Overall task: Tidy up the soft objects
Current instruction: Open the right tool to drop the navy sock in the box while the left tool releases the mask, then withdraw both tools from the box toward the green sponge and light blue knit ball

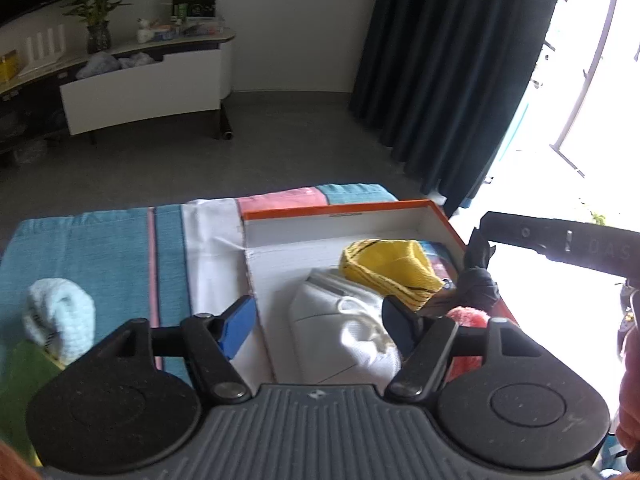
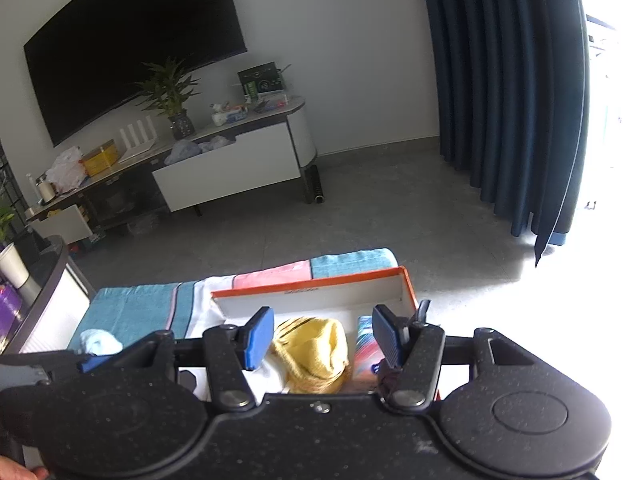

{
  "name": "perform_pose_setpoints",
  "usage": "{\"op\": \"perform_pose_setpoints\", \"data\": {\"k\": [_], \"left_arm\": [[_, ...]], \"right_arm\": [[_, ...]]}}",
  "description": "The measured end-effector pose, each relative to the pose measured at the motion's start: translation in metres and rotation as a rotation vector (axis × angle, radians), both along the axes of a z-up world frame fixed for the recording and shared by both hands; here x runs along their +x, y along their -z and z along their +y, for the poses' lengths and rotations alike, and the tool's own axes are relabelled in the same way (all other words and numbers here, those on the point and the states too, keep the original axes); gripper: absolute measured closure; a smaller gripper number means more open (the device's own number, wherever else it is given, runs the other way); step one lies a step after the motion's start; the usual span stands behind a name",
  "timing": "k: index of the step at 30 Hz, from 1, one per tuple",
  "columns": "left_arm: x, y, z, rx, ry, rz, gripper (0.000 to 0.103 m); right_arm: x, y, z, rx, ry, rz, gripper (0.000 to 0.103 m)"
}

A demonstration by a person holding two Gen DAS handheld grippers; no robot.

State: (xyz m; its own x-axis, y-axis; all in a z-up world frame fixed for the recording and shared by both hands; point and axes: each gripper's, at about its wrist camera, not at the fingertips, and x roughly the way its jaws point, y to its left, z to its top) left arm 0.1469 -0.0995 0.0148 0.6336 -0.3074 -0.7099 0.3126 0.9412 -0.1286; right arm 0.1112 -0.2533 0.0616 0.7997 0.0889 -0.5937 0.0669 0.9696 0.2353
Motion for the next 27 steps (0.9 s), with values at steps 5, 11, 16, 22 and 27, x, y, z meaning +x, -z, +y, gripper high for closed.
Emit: {"op": "perform_pose_setpoints", "data": {"k": [5,11,16,22,27], "left_arm": [[-0.011,-0.006,0.01,0.035,-0.043,-0.024,0.013],[-0.024,-0.012,0.021,0.06,-0.069,-0.032,0.008],[-0.03,-0.012,0.033,0.067,-0.086,-0.034,0.008],[-0.034,-0.013,0.048,0.069,-0.107,-0.034,0.008],[-0.037,-0.014,0.059,0.067,-0.124,-0.031,0.008]], "right_arm": [[-0.009,-0.003,0.013,-0.017,-0.018,0.004,0.032],[-0.02,-0.003,0.029,-0.026,-0.043,0.006,0.027],[-0.023,-0.002,0.041,-0.027,-0.067,0.014,0.026],[-0.023,-0.001,0.061,-0.035,-0.103,0.021,0.026],[-0.025,0.0,0.074,-0.034,-0.129,0.024,0.026]]}}
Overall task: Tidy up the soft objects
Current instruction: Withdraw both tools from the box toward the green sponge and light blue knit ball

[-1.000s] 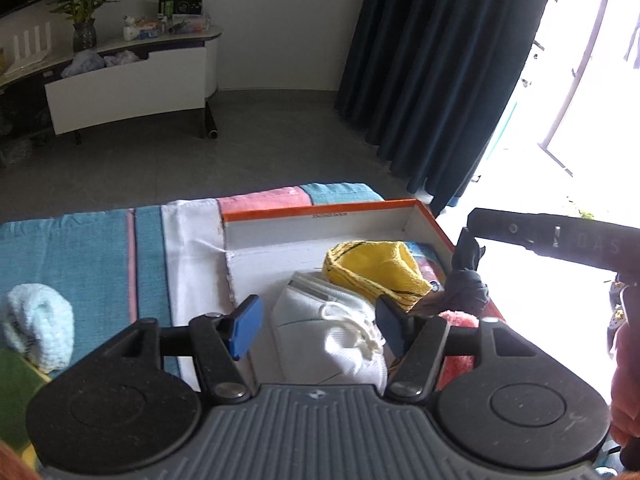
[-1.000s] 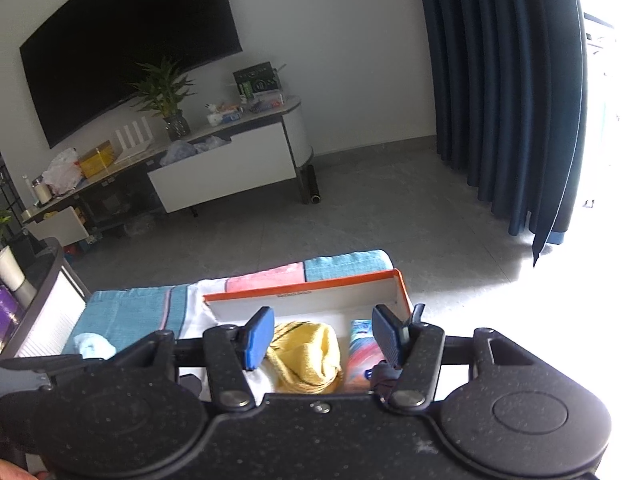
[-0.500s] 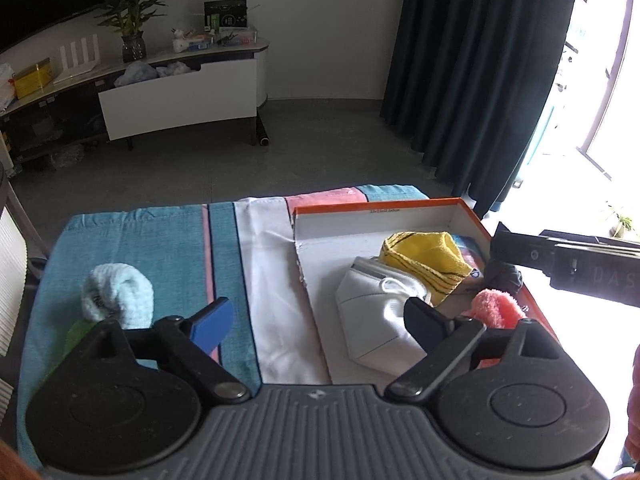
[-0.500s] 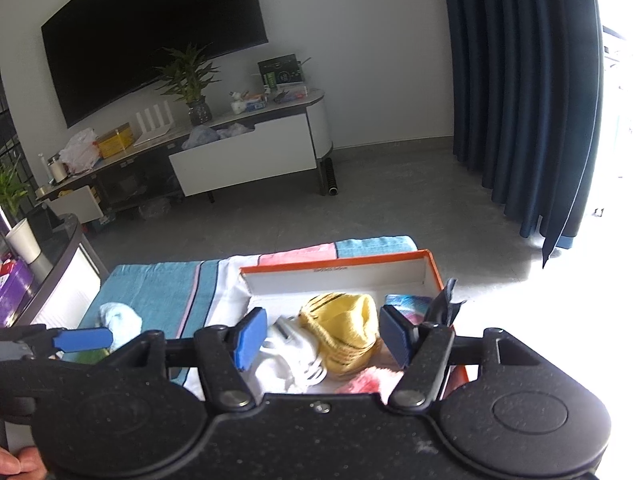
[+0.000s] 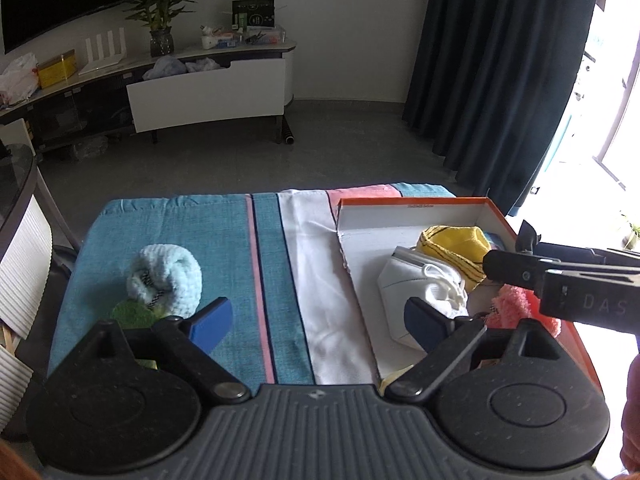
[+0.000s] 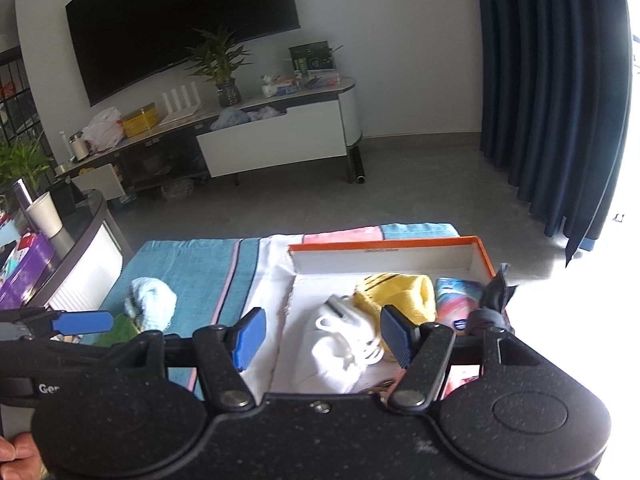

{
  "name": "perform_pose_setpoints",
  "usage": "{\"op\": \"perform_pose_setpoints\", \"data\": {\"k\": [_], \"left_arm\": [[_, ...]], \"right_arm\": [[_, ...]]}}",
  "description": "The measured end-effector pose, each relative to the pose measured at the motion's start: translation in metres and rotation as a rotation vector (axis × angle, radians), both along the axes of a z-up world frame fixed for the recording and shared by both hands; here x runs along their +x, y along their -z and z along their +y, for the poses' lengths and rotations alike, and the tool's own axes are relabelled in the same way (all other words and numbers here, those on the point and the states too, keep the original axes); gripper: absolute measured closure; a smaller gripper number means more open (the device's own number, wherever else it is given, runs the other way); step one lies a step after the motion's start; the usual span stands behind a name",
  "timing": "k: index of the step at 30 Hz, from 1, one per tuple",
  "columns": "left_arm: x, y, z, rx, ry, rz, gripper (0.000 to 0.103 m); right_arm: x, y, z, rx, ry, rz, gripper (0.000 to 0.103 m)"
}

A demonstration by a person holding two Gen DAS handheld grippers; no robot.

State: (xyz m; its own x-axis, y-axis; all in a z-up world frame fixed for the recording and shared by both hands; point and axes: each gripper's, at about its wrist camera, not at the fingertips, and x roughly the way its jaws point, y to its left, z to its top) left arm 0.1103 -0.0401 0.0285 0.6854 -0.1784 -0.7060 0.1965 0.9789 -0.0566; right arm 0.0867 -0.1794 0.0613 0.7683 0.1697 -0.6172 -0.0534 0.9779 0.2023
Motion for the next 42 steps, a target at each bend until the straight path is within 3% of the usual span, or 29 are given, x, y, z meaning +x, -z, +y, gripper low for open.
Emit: {"op": "perform_pose_setpoints", "data": {"k": [42], "left_arm": [[-0.013,0.02,0.098,-0.01,-0.132,0.038,0.008]], "right_arm": [[0.014,0.02,0.103,-0.002,-0.183,0.057,0.026]]}}
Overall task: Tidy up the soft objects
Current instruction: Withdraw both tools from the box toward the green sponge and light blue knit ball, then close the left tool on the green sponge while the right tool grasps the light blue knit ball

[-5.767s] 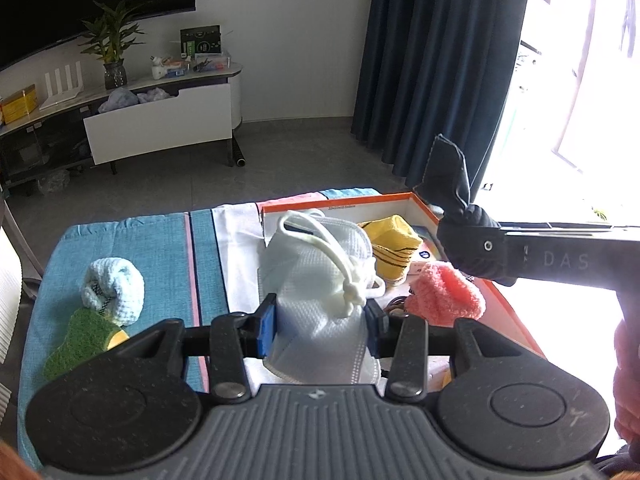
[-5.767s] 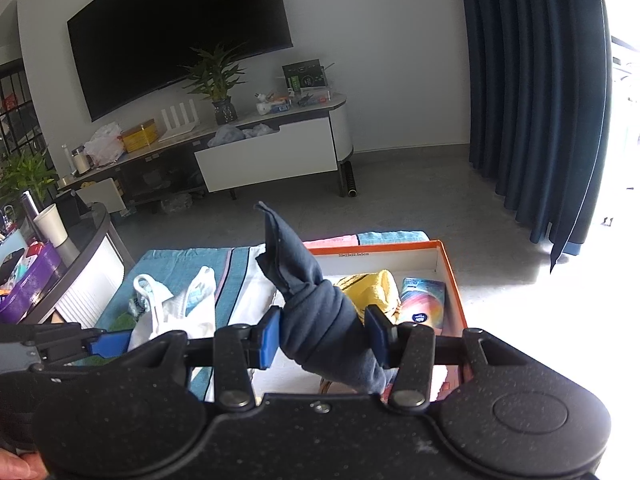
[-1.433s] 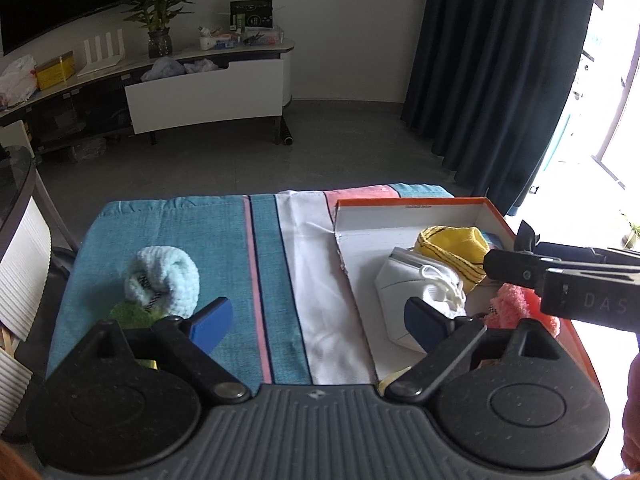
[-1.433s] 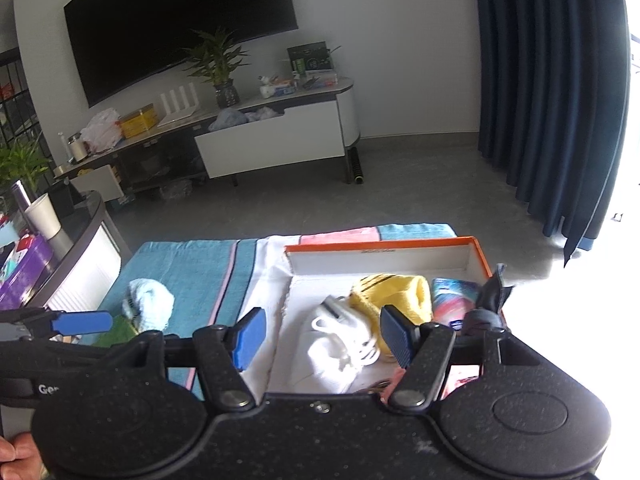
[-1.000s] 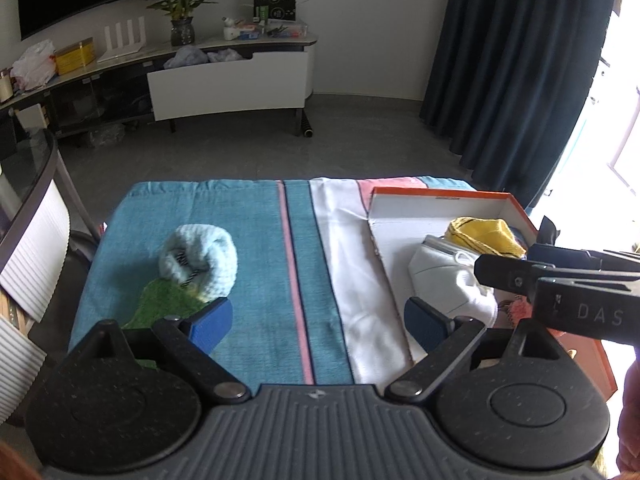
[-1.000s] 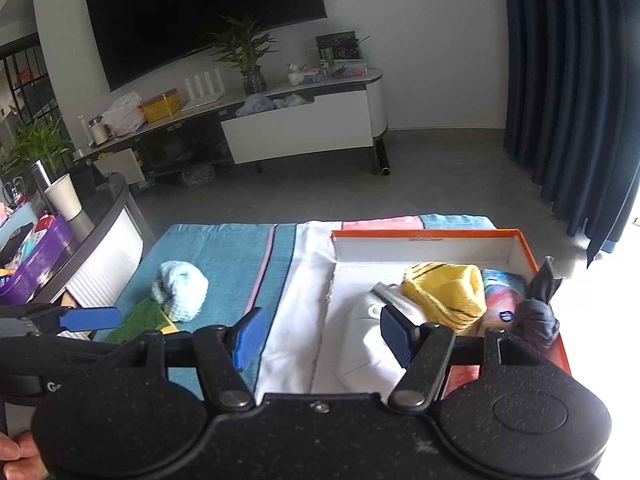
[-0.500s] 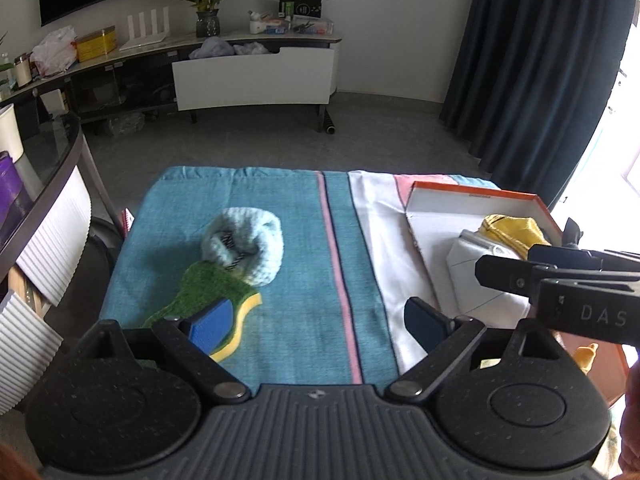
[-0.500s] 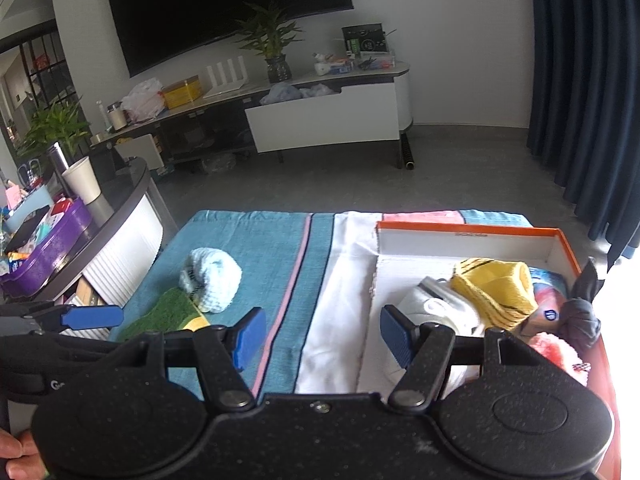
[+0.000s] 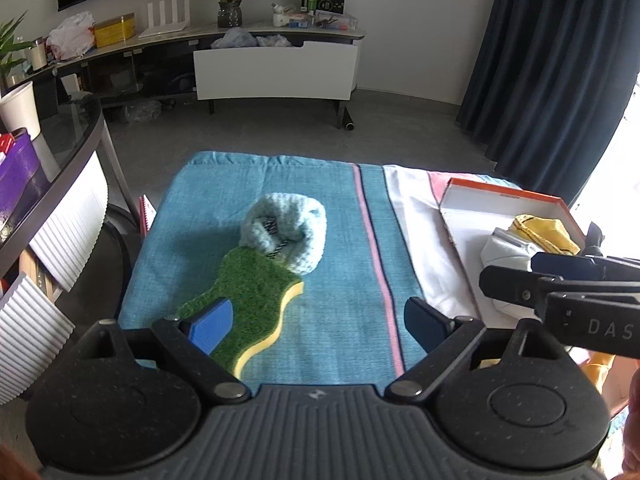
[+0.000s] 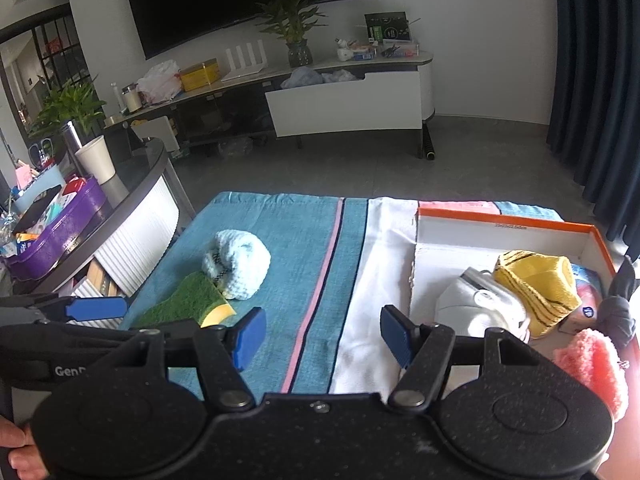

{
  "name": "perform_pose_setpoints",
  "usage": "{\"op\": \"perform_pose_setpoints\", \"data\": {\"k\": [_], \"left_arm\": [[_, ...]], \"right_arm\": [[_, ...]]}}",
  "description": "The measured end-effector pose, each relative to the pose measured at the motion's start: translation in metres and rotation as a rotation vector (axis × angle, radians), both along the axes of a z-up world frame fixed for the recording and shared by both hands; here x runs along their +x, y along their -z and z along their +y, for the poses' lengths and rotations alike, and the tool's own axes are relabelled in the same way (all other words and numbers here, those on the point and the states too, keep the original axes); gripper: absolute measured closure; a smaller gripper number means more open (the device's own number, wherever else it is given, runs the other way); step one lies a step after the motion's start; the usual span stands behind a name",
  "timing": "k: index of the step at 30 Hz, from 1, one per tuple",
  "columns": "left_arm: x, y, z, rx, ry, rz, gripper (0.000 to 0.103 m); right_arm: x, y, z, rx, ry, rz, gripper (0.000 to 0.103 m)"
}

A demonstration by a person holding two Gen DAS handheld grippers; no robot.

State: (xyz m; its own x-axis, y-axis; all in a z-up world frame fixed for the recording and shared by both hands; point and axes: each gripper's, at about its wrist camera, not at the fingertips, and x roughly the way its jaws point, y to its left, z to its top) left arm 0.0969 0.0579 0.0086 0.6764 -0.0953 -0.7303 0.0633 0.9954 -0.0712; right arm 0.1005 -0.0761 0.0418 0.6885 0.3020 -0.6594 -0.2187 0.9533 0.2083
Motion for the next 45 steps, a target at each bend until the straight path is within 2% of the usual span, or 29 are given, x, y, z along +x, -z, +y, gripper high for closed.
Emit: {"op": "perform_pose_setpoints", "data": {"k": [16,22,29,32,35,37,39,41,45], "left_arm": [[0.002,0.021,0.054,0.001,-0.078,0.031,0.007],[0.014,0.032,0.049,0.015,-0.03,0.04,0.007],[0.032,0.054,0.039,0.089,0.058,0.075,0.007],[0.035,0.059,0.039,0.148,0.083,0.055,0.013],[0.034,0.056,0.045,0.145,0.091,0.038,0.025],[0.034,0.053,0.049,0.13,0.094,0.031,0.028],[0.034,0.05,0.053,0.106,0.116,0.025,0.026],[0.034,0.051,0.051,0.144,0.128,0.025,0.012],[0.033,0.053,0.048,0.201,0.187,-0.001,0.007]], "right_arm": [[0.011,0.014,0.016,0.019,-0.03,0.026,0.026],[0.016,0.018,0.021,0.015,-0.04,0.034,0.026],[0.023,0.022,0.022,0.015,-0.038,0.043,0.026],[0.026,0.024,0.024,0.01,-0.042,0.047,0.026],[0.03,0.026,0.029,0.006,-0.05,0.052,0.026],[0.033,0.026,0.033,0.008,-0.057,0.052,0.026],[0.035,0.025,0.038,0.008,-0.067,0.047,0.026],[0.037,0.024,0.043,0.005,-0.077,0.046,0.026],[0.041,0.023,0.053,-0.002,-0.099,0.042,0.026]]}}
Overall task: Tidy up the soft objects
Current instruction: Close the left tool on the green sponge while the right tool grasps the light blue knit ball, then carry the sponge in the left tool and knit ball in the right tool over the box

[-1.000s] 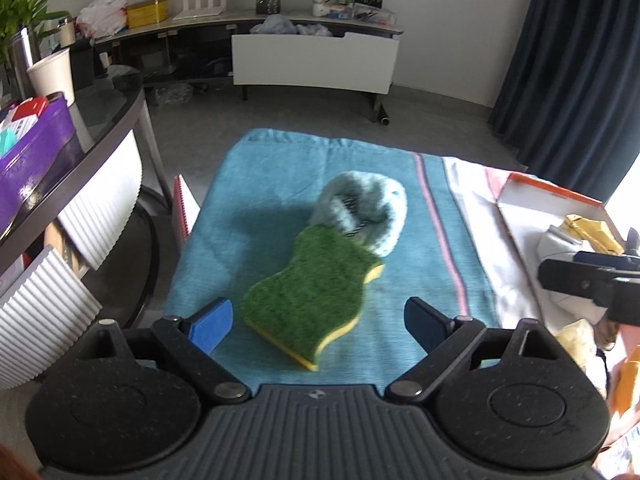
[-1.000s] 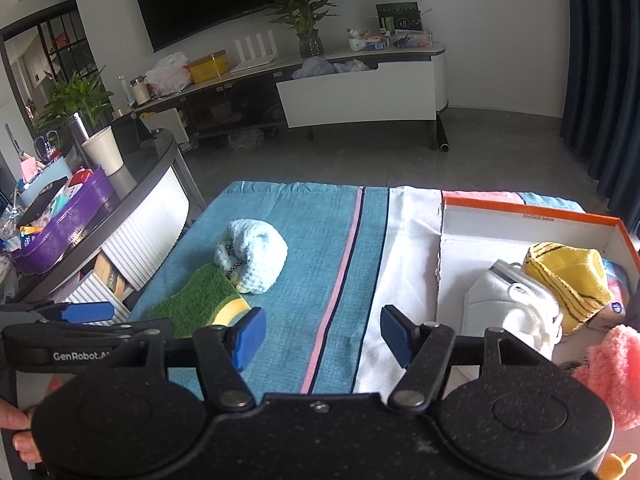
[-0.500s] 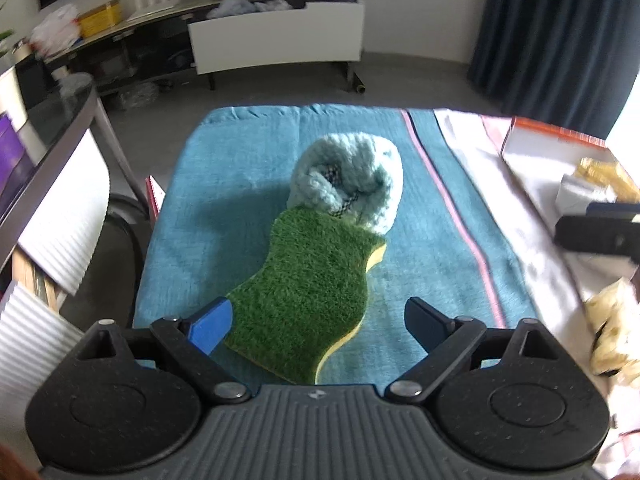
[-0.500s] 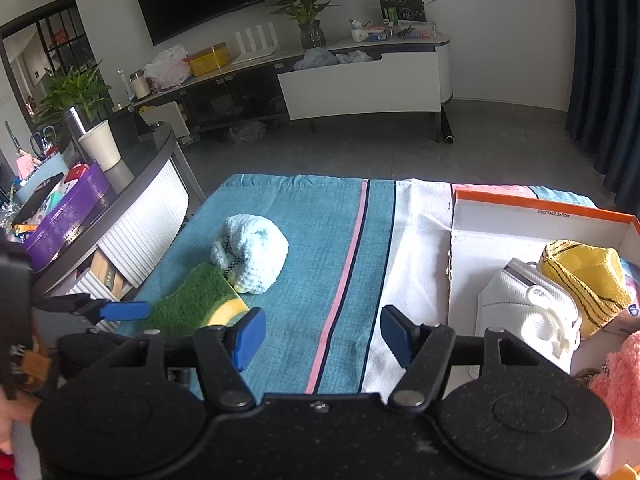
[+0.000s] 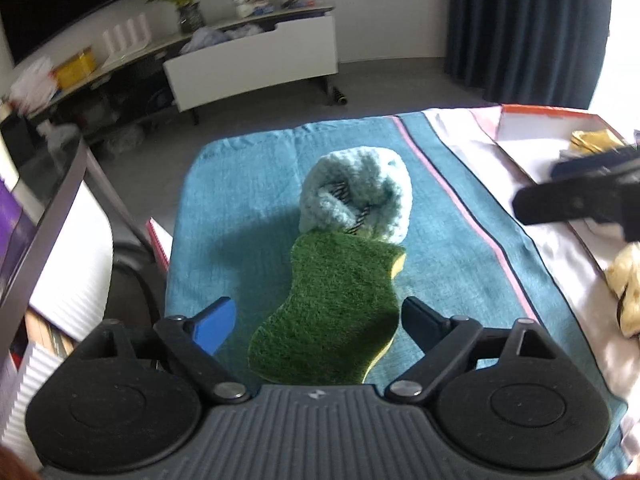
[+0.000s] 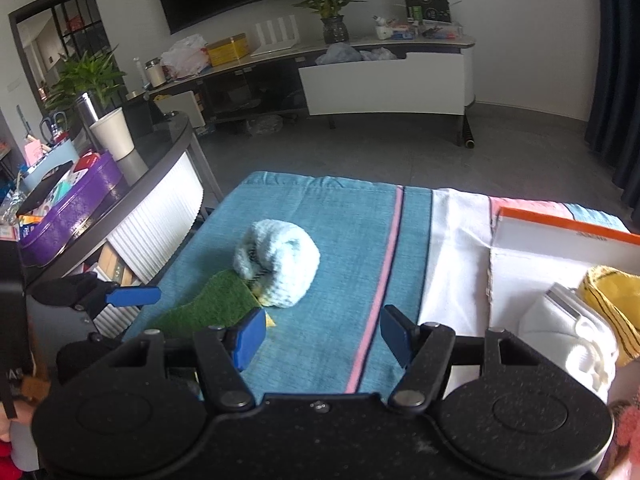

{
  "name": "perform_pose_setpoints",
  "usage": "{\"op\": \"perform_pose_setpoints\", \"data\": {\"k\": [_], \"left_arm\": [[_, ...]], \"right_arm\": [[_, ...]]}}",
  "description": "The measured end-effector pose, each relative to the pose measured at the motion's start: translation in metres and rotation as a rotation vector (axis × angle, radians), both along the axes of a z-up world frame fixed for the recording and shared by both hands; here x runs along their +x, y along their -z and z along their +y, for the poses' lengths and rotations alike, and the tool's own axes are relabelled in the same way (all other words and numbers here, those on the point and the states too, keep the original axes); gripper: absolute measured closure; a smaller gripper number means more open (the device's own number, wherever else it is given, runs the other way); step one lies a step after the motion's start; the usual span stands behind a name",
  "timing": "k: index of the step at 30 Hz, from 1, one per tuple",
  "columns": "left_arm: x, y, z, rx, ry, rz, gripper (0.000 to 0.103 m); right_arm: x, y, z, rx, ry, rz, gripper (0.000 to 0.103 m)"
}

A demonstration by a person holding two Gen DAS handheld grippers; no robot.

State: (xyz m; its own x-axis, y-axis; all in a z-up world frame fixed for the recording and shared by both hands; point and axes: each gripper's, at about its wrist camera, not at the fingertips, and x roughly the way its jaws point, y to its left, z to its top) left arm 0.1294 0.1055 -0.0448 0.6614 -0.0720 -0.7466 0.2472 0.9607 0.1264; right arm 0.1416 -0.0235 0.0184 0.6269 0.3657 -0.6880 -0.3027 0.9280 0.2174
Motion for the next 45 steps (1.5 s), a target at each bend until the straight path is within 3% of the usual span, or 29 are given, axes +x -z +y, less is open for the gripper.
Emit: {"op": "perform_pose_setpoints", "data": {"k": [3,6,8,12,15,23,28,35,36,37,38,40,45], "left_arm": [[0.002,0.007,0.002,0.014,0.004,0.007,0.005],[0.005,0.014,0.004,-0.003,0.006,0.012,0.008],[0.006,0.018,0.007,-0.034,0.015,0.018,0.016],[0.004,0.018,0.014,-0.104,-0.002,0.004,0.019],[-0.002,0.009,0.016,-0.113,-0.001,-0.025,0.019],[-0.021,-0.01,0.026,-0.113,-0.092,-0.055,0.019],[-0.02,-0.012,0.039,-0.101,-0.191,-0.044,0.019],[-0.017,-0.022,0.041,-0.124,-0.247,-0.051,0.019],[-0.015,-0.023,0.04,-0.131,-0.251,-0.049,0.019],[-0.015,-0.023,0.041,-0.137,-0.26,-0.048,0.019],[-0.015,-0.024,0.041,-0.141,-0.267,-0.05,0.019],[-0.015,-0.025,0.039,-0.148,-0.268,-0.052,0.019],[-0.019,-0.029,0.033,-0.162,-0.282,-0.06,0.019]], "right_arm": [[0.005,0.001,0.007,-0.003,-0.007,0.006,0.026],[0.01,0.003,0.013,-0.005,-0.014,0.013,0.026],[0.014,0.004,0.018,-0.007,-0.022,0.017,0.026],[0.022,0.005,0.026,-0.01,-0.033,0.019,0.026],[0.03,0.008,0.032,-0.015,-0.036,0.027,0.026],[0.052,0.021,0.057,-0.01,-0.065,0.059,0.025],[0.072,0.033,0.071,-0.019,-0.038,0.079,0.025],[0.095,0.051,0.087,-0.033,-0.055,0.121,0.023],[0.096,0.052,0.087,-0.021,-0.058,0.127,0.025],[0.097,0.053,0.087,-0.007,-0.057,0.133,0.042],[0.095,0.052,0.086,0.013,-0.057,0.131,0.045],[0.088,0.046,0.085,0.015,-0.058,0.103,0.059],[0.071,0.025,0.064,0.026,-0.014,0.051,0.064]]}}
